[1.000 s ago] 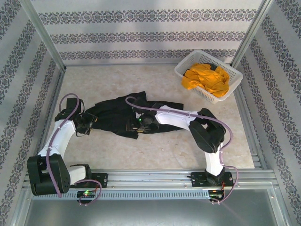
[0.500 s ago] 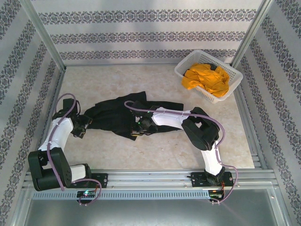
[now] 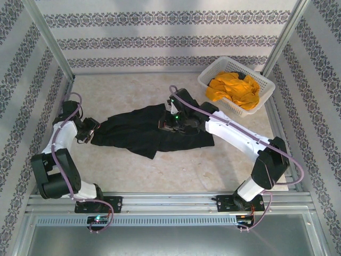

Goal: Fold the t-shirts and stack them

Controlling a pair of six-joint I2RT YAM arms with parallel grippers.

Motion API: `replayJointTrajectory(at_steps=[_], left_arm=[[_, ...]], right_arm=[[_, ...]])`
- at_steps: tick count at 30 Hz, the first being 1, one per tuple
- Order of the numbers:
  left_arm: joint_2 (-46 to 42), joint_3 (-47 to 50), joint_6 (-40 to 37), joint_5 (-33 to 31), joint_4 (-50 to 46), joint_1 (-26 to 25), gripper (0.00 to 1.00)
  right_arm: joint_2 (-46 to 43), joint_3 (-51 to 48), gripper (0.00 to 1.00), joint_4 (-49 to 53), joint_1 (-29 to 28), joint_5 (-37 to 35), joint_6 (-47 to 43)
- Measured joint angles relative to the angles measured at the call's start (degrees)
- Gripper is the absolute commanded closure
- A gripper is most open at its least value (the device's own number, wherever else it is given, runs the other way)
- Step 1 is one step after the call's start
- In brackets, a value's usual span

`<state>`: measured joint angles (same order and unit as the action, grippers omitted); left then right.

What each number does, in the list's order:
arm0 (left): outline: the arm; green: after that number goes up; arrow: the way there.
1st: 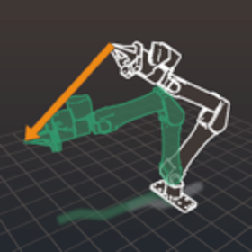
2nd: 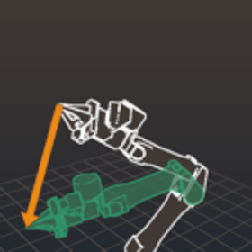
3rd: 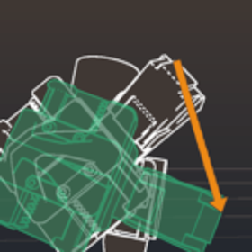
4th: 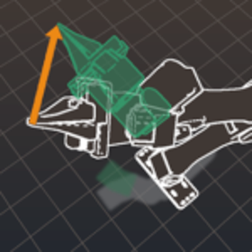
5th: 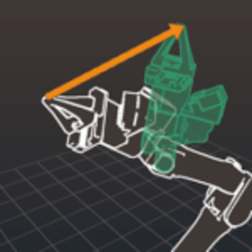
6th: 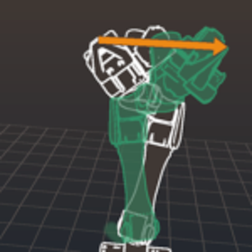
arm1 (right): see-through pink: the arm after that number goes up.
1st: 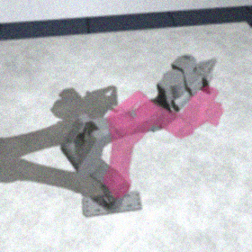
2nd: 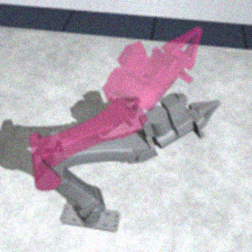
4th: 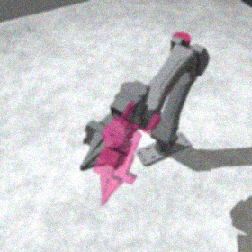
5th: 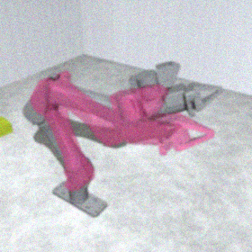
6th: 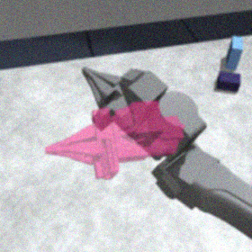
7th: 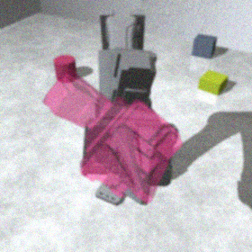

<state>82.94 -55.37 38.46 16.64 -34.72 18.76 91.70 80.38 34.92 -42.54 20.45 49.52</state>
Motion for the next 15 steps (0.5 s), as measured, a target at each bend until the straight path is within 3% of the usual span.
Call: replayJointTrajectory(at_steps=[2,4,10,15], left_arm=[[0.85,-0.28,-2.19,1.29,1.7,-0.57,0.47],[1.7,-0.85,-4.2,2.21,3.52,-2.12,0.46],[6.62,-5.38,-6.97,2.36,6.75,-9.25,0.35],[10.73,-7.87,-6.47,1.42,7.13,-12.35,0.34]], right_arm=[[0.11,-2.12,0.59,-0.9,-0.48,-0.52,-0.37],[1.07,-4.9,0.52,-1.79,-0.87,-1.68,-1.03],[9.53,-4.37,0.45,-5.07,-1.09,-4.31,-3.06],[19.56,1.46,0.44,-6.14,-1.09,-6.12,-6.45]])
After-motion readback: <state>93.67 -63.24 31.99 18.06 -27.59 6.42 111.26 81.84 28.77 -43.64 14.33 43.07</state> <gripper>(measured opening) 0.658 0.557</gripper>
